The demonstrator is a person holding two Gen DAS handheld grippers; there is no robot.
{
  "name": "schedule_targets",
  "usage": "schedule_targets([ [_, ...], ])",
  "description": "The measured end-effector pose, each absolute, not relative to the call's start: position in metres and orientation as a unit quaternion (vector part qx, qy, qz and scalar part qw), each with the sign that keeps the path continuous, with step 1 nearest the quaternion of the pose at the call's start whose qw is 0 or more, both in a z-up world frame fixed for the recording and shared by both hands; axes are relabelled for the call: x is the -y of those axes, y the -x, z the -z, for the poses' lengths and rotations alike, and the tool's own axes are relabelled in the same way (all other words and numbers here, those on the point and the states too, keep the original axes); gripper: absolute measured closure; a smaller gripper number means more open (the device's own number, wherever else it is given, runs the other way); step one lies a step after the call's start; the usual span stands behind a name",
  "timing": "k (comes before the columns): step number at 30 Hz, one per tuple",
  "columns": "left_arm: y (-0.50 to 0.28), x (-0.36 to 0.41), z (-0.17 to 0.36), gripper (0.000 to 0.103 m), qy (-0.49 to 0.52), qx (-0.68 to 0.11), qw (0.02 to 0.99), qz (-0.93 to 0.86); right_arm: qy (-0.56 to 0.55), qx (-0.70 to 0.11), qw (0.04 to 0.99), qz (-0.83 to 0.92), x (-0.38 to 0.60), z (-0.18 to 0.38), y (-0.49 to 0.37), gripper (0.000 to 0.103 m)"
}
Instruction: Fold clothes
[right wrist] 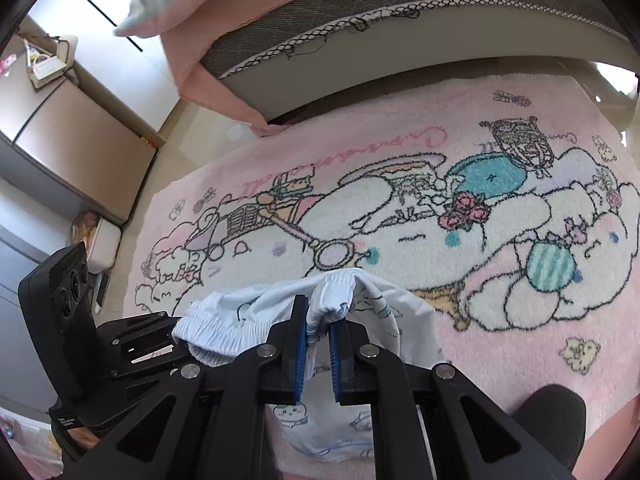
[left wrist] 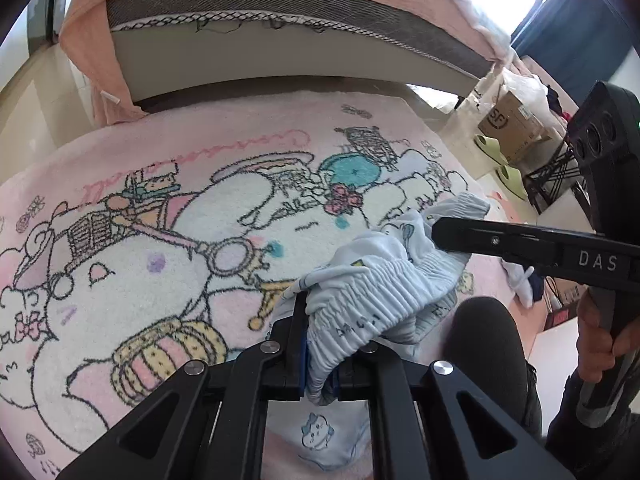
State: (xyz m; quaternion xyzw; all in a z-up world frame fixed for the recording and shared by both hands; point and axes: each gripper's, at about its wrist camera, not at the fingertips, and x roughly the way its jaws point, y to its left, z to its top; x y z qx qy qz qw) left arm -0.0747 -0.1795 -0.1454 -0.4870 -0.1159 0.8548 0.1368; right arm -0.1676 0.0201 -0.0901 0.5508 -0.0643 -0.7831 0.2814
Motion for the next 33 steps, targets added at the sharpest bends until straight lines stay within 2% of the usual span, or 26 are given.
schedule_targets([
  [19, 0.199, 0.219, 0.275, 0.096, 0.575, 0.184, 0.124, -0.788, -0.632, 0.061, 0.248, 0.731, 0.026, 0.221, 0.307, 0.095],
  [33, 0.234, 0.234, 0.309, 0.094, 0.604, 0.178, 0.142, -0.764, -0.648, 0.041, 0.234, 0.723, 0.044, 0.266, 0.35, 0.095],
])
